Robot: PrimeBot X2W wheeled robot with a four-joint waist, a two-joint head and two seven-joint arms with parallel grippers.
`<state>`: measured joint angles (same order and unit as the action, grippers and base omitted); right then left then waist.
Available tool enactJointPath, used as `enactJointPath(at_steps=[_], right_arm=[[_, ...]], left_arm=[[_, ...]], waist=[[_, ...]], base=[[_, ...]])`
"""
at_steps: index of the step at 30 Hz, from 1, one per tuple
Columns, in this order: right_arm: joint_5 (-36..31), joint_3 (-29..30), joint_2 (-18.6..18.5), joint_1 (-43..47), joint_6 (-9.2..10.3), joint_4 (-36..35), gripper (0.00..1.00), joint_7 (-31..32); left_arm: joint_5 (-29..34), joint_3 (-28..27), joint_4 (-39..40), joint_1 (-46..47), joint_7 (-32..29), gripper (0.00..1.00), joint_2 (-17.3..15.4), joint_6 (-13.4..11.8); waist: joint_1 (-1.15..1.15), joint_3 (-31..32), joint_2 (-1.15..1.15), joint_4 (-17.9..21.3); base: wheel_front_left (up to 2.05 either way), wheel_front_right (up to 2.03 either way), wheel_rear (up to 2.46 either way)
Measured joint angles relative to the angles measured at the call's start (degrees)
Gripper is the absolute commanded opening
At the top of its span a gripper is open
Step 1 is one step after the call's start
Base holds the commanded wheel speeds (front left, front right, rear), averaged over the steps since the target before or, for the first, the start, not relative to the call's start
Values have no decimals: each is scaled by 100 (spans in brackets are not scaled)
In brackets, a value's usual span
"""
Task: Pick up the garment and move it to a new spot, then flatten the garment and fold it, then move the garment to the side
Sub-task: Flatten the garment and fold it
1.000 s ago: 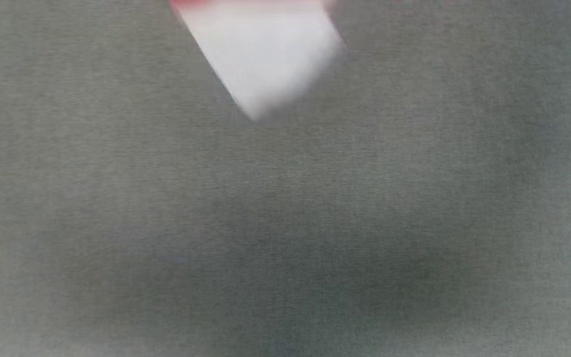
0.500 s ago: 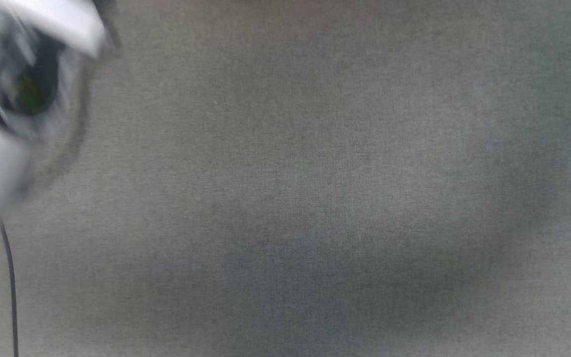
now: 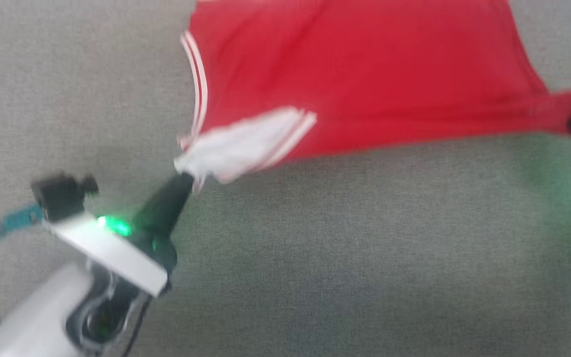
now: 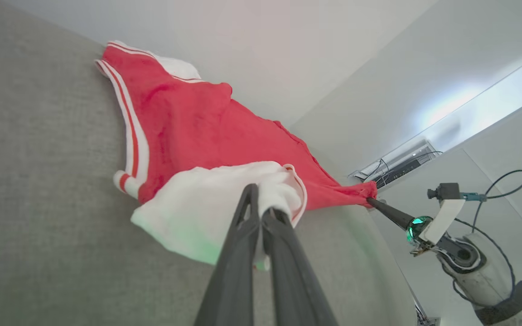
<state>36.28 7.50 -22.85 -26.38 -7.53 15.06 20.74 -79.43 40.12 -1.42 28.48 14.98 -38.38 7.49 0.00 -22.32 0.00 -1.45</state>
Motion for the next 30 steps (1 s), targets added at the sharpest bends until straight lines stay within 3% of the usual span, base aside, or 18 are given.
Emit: enactJointPath(at_steps=[6, 13, 18, 23, 30], right_arm=[[108, 555, 236, 1292, 0, -1256, 0, 695], [153, 1395, 865, 2596, 1, -2587, 0, 1308], [153, 1734, 1229, 3054, 0, -3262, 0, 1640], [82, 1736, 1361, 2844, 2, -3444, 0, 1784], [-68, 1492, 1215, 1562, 4, -2859, 0, 1905]], left_arm=[[287, -269, 523, -1053, 1, 0, -127, 0], [556, -621, 1185, -2197, 1, 0, -337, 1], [765, -899, 1500, -2632, 1, 0, -424, 0], [842, -851, 1595, -2364, 1, 0, -512, 1], [818, -250, 1139, -688, 1, 0, -521, 0]], waist=[[0, 308, 0, -23], [0, 451, 0, -75], [0, 462, 0, -91], [0, 428, 0, -78], [0, 189, 0, -79]], base=[[0, 0, 0], [0, 0, 0], [0, 0, 0], [0, 0, 0], [0, 0, 0]])
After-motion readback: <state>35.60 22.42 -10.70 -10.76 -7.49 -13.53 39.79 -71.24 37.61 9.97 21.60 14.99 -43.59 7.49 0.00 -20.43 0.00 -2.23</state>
